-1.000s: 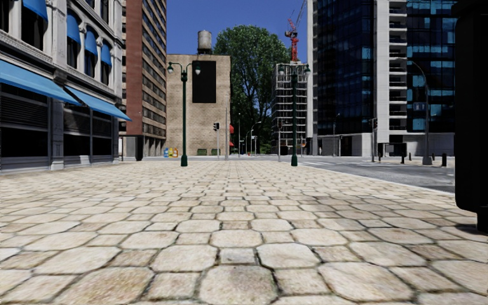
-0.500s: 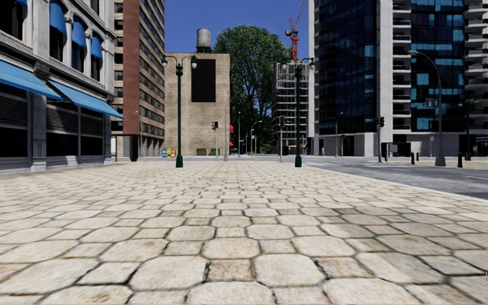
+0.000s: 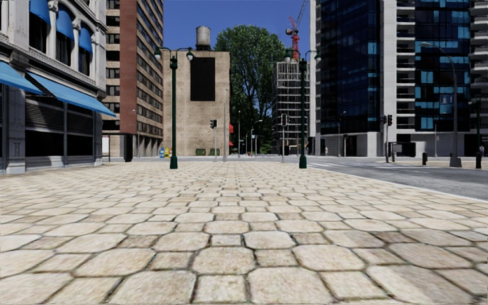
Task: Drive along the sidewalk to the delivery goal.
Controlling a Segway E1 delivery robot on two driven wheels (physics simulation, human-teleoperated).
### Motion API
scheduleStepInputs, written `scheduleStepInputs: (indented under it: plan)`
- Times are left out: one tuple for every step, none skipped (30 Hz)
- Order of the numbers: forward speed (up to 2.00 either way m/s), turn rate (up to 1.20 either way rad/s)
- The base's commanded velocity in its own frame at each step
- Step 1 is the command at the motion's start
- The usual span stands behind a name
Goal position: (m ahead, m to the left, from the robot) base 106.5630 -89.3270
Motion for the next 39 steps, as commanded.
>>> scheduleStepInputs:
  plan:
    - [2.00, 0.00]
    - [2.00, 0.00]
    - [2.00, 0.00]
    - [2.00, 0.00]
    - [2.00, 0.00]
    - [2.00, 0.00]
    - [2.00, 0.00]
    - [2.00, 0.00]
    - [2.00, 0.00]
    - [2.00, 0.00]
    - [2.00, 0.00]
    - [2.00, 0.00]
    - [2.00, 0.00]
    - [2.00, 0.00]
    - [2.00, 0.00]
    - [2.00, 0.00]
    - [2.00, 0.00]
    - [2.00, 0.00]
    - [2.00, 0.00]
    - [2.00, 0.00]
    - [2.00, 0.00]
    - [2.00, 0.00]
    - [2.00, 0.00]
    - [2.00, 0.00]
    - [2.00, 0.00]
    - [2.00, 0.00]
    - [2.00, 0.00]
    - [2.00, 0.00]
    - [2.00, 0.00]
    - [2.00, 0.00]
    - [2.00, 0.00]
    - [2.00, 0.00]
    - [2.00, 0.00]
    - [2.00, 0.00]
    - [2.00, 0.00]
    - [2.00, 0.00]
    - [2.00, 0.00]
    - [2.00, 0.00]
    - [2.00, 0.00]
